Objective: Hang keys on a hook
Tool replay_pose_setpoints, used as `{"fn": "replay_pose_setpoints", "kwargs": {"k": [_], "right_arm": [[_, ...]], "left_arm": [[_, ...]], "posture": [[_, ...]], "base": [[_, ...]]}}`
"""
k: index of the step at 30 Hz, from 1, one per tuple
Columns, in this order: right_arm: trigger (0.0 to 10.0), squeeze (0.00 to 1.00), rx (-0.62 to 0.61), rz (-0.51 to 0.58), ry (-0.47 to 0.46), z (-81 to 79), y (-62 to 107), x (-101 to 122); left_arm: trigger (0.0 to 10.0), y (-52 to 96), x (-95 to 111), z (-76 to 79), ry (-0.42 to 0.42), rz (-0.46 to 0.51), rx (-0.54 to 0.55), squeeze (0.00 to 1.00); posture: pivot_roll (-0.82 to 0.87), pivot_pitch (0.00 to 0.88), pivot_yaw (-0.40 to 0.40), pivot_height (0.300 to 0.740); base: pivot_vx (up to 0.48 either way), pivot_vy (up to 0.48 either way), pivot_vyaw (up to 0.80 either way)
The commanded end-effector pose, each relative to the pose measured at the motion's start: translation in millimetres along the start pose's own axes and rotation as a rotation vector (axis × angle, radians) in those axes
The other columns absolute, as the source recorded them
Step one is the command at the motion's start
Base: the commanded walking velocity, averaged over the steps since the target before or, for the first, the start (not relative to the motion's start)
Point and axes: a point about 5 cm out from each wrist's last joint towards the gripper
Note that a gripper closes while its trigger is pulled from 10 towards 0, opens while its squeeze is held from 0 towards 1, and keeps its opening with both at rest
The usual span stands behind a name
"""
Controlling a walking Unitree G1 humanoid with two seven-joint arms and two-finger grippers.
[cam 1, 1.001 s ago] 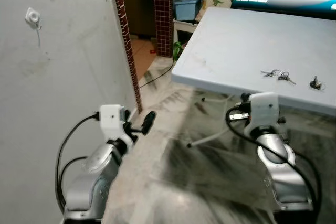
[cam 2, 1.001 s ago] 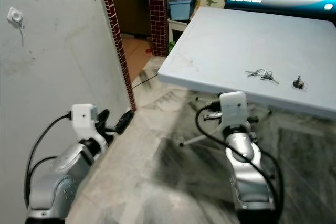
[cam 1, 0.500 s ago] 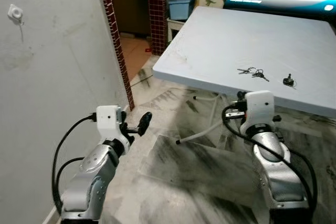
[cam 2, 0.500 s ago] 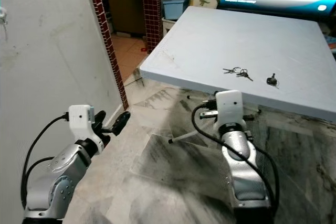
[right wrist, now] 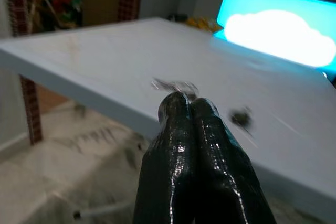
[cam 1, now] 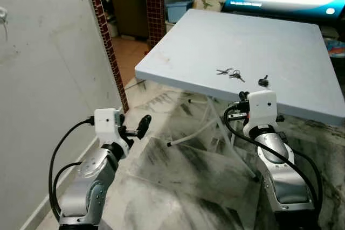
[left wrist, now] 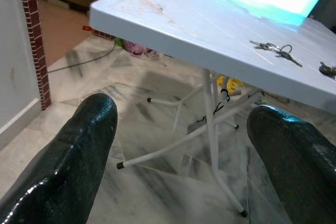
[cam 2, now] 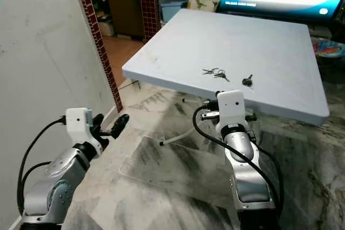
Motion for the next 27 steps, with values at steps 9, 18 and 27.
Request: {"fn": "replay_pose_setpoints", "kwargs": {"k": [9, 18, 27], "right_arm": [[10.0, 0.00, -0.005, 0.013, -0.004, 1.9, -1.5, 4], [10.0, 0.00, 0.000, 0.011, -0.010, 1.1, -3.2, 5], [10.0, 0.00, 0.000, 0.009, -0.010, 0.1, -1.9, 4]], "left_arm": [[10.0, -2.7, 8, -0.9, -0.055, 0.022, 0.012, 0.00], [10.0, -4.9, 21, -11.6, -0.040, 0.050, 0.052, 0.00], [10.0, -3.8, 17, -3.7, -0.024, 0.044, -0.014, 0.00]], "posture": [[-0.04, 0.017, 0.045, 0.740], [-0.04, 0.021, 0.047, 0.740], [-0.04, 0.025, 0.051, 0.740]], "base": [[0.000, 0.000, 0.00], [0.000, 0.000, -0.60], [0.093, 0.000, -0.80]]}}
Point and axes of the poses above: a point about 5 cm out from each wrist's last joint towards the gripper, its own y axis pointing back from the gripper into the wrist, its own x axis along the axis of the wrist's last joint, z = x × y, and after that the axes turned 12 degrees about y, right-handed
